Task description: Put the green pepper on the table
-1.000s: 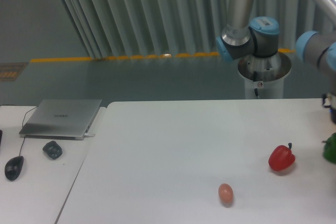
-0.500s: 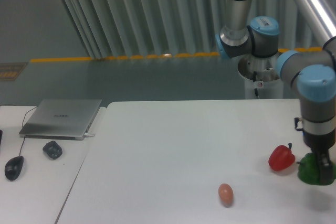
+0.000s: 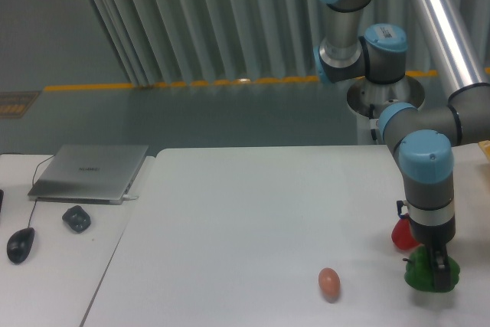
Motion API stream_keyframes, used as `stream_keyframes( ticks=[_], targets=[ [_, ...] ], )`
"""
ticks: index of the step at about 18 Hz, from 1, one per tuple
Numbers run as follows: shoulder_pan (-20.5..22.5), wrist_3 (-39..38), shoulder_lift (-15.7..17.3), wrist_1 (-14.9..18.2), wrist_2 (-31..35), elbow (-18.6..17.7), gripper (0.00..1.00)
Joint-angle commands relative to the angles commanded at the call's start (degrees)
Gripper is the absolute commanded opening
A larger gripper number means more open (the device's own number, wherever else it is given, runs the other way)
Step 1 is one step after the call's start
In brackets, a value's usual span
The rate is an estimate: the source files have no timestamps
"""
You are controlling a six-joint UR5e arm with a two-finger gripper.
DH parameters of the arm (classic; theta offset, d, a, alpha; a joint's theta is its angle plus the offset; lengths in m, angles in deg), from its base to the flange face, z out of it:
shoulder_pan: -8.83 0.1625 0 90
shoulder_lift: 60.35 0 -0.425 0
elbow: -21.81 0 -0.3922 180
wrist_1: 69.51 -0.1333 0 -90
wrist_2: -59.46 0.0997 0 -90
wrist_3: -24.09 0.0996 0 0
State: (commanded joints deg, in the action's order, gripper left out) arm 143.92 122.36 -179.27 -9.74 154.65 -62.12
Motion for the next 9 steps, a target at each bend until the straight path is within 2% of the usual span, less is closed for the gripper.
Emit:
stream_keyframes(
  ticks=[6,9],
  targets=[
    [-0.09,-3.34,5.09,0.35,0.26,-4.04,1.00],
    [2.45,-3.95,8.17,0.79,0.53,-4.22,1.00]
  ],
)
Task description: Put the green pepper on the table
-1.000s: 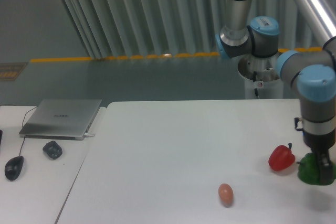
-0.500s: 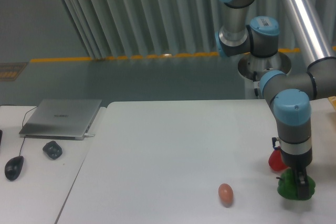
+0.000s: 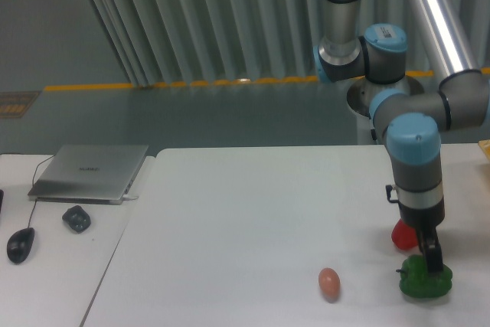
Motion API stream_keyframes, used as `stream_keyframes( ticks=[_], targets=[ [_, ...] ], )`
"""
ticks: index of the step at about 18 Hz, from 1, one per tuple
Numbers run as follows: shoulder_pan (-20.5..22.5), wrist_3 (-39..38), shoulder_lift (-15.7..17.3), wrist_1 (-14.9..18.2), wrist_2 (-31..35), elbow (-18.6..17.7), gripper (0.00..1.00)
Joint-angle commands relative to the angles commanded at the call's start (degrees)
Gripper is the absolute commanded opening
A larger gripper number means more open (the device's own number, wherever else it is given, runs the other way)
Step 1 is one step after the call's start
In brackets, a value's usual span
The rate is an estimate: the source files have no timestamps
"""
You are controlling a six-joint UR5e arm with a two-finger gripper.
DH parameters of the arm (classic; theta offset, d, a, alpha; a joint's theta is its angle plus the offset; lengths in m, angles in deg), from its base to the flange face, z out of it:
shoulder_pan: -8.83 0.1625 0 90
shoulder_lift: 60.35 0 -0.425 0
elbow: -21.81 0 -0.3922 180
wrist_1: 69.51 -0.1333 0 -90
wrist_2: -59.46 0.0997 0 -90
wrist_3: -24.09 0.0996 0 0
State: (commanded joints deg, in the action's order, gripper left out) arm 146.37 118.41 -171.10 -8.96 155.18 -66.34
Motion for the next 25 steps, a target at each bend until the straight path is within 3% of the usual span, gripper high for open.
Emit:
stream_keyframes(
  ticks=[3,6,11,17,25],
  targets=[
    [2.99,-0.18,2.46,6.49,-0.17,0.70,1.00],
    [4.58,0.35,2.91,13.96,0.17,3.42,1.00],
    [6.95,3.06,3.35,14.94,-1.31,4.30,1.00],
    [10.38,10.19,1.07,18.72,-7.03,9.14,1.00],
    [10.29,10.28,1.15,18.73,-6.86,8.17,1.00]
  ],
)
